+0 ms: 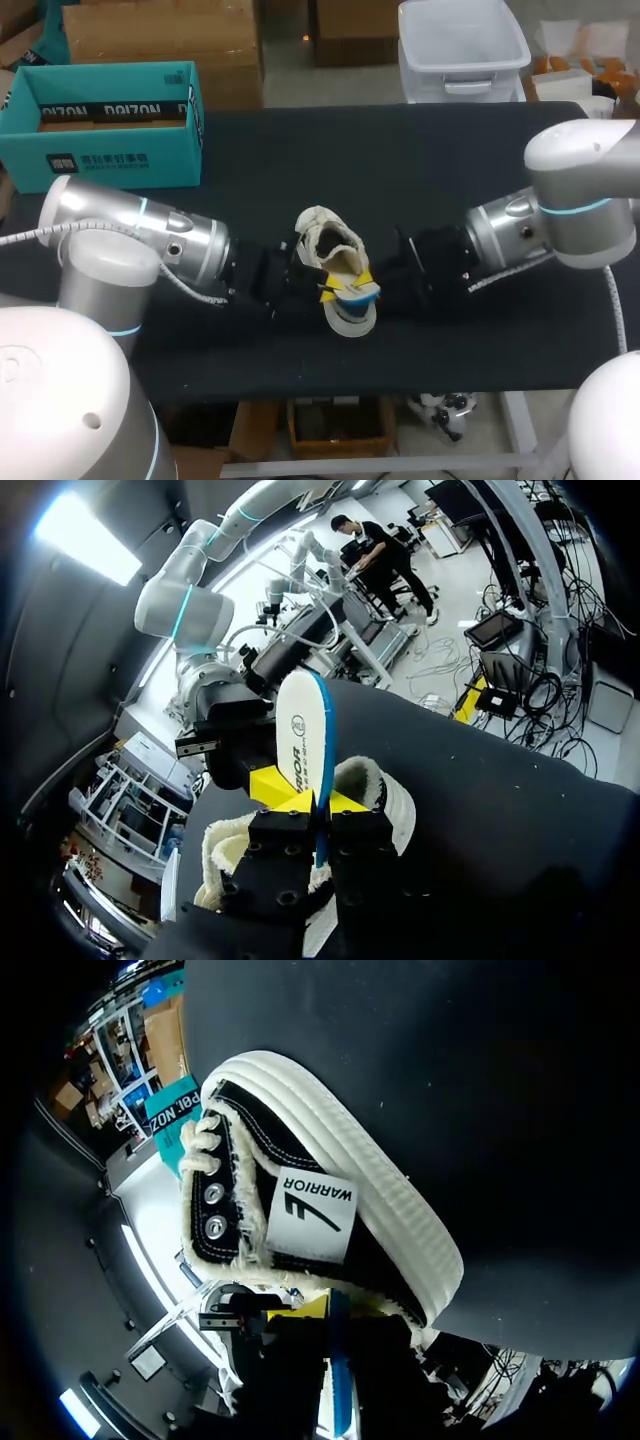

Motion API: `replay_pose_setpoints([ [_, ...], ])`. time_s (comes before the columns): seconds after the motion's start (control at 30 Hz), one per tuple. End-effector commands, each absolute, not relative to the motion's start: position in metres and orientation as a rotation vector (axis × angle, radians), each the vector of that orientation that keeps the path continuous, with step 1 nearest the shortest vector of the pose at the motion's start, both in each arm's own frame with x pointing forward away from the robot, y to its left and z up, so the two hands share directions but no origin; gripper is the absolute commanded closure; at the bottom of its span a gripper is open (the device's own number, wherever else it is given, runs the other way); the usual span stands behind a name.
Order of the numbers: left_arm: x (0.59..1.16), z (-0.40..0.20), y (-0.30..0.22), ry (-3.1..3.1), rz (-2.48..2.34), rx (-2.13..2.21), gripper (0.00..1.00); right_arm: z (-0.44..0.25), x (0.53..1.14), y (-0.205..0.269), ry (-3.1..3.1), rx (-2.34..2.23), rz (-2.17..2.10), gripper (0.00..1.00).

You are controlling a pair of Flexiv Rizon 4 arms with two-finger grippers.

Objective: Open the shoe tongue, take the insole out of the shoe, put the insole back into the shoe, and pack the shoe into the shoebox

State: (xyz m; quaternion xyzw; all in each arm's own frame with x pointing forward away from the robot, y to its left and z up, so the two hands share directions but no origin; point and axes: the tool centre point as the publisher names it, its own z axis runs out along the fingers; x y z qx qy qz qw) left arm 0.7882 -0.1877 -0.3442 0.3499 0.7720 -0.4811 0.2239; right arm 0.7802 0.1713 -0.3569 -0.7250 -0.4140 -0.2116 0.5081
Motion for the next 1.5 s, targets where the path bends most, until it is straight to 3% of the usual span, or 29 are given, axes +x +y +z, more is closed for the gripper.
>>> replay_pose_setpoints([
  [0.03, 0.798, -0.355, -0.191, 2.150, -1.327, 0.959, 1.00, -0.365, 0.797, 0.177, -1.007, -1.724, -0.485, 1.00],
  [0.33, 0.807, -0.365, -0.185, 2.177, -1.355, 0.919, 1.00, -0.364, 0.799, 0.180, -1.007, -1.734, -0.464, 1.00],
  [0.4, 0.805, -0.365, -0.186, 2.174, -1.358, 0.923, 1.00, -0.361, 0.795, 0.179, -1.006, -1.744, -0.472, 0.79],
  [0.47, 0.804, -0.364, -0.187, 2.171, -1.359, 0.929, 1.00, -0.357, 0.788, 0.177, -1.003, -1.756, -0.486, 0.51],
  [0.5, 0.804, -0.364, -0.187, 2.170, -1.360, 0.930, 1.00, -0.356, 0.785, 0.176, -1.002, -1.762, -0.492, 0.28],
  [0.57, 0.803, -0.363, -0.188, 2.167, -1.361, 0.932, 1.00, -0.351, 0.778, 0.173, -1.000, -1.775, -0.512, 0.20],
  [0.63, 0.802, -0.363, -0.188, 2.166, -1.362, 0.933, 1.00, -0.347, 0.771, 0.171, -0.998, -1.785, -0.521, 0.32],
  [0.67, 0.802, -0.363, -0.188, 2.165, -1.363, 0.933, 1.00, -0.346, 0.769, 0.170, -0.997, -1.788, -0.525, 0.53],
  [0.8, 0.801, -0.361, -0.188, 2.161, -1.365, 0.931, 1.00, -0.344, 0.762, 0.167, -0.992, -1.798, -0.534, 0.90],
  [0.87, 0.801, -0.361, -0.189, 2.160, -1.364, 0.930, 1.00, -0.344, 0.760, 0.167, -0.987, -1.802, -0.534, 1.00],
  [1.17, 0.798, -0.356, -0.191, 2.155, -1.375, 0.930, 1.00, -0.350, 0.758, 0.167, -0.980, -1.796, -0.524, 1.00],
  [1.23, 0.794, -0.354, -0.193, 2.143, -1.386, 0.944, 0.81, -0.351, 0.760, 0.168, -0.982, -1.791, -0.522, 1.00],
  [1.33, 0.787, -0.351, -0.196, 2.116, -1.403, 0.969, 0.71, -0.351, 0.761, 0.170, -0.985, -1.789, -0.520, 1.00],
  [1.5, 0.781, -0.348, -0.200, 2.100, -1.407, 0.990, 0.75, -0.352, 0.765, 0.171, -0.987, -1.791, -0.518, 1.00],
])
